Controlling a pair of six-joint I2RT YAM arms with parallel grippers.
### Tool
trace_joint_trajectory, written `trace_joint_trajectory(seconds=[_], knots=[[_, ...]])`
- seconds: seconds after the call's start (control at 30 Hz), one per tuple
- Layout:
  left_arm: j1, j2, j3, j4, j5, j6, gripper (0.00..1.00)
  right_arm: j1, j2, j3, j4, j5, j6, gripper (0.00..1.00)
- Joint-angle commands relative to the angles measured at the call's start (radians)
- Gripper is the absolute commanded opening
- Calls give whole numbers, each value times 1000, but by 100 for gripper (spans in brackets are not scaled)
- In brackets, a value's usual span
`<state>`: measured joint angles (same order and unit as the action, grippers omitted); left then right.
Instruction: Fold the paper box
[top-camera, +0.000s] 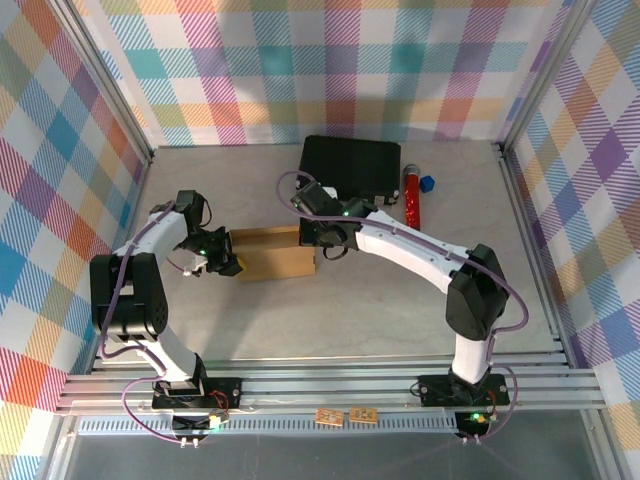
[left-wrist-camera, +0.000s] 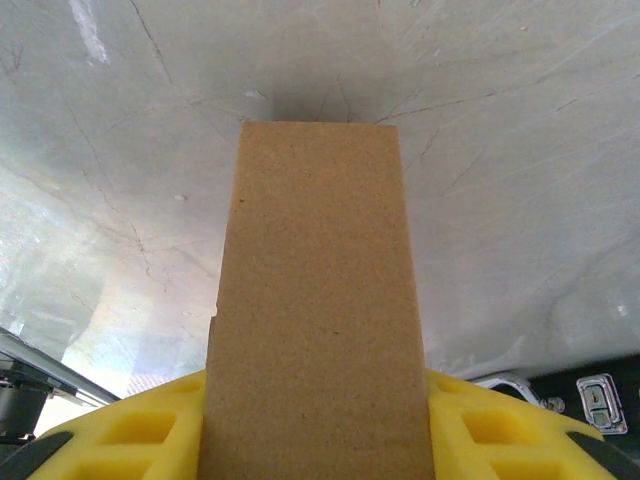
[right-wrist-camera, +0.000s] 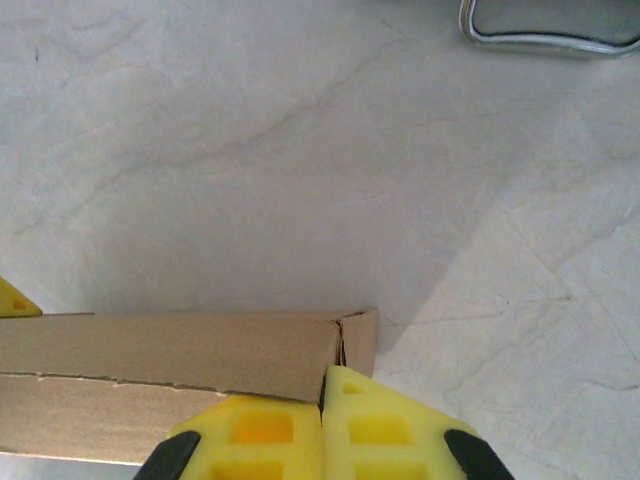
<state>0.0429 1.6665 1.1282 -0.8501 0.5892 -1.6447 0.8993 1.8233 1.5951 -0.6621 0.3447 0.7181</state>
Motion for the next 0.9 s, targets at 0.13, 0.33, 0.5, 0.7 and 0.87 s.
trace_joint_trajectory(seconds=[0.13, 0.33, 0.5, 0.7, 0.87], knots=[[18, -19, -41, 82, 33, -28, 35, 49, -24, -137, -1, 136, -17, 0], [33, -40, -62, 120, 55, 10, 64, 49, -10, -161, 8, 181, -40, 0], [69, -58, -46, 92, 61, 103, 79, 44, 8, -142, 15, 179, -72, 0], [127, -118, 19, -18, -2, 264, 77, 43, 19, -125, 21, 175, -87, 0], [137, -186, 168, -171, -192, 614, 54, 41, 37, -84, 7, 180, -107, 0]])
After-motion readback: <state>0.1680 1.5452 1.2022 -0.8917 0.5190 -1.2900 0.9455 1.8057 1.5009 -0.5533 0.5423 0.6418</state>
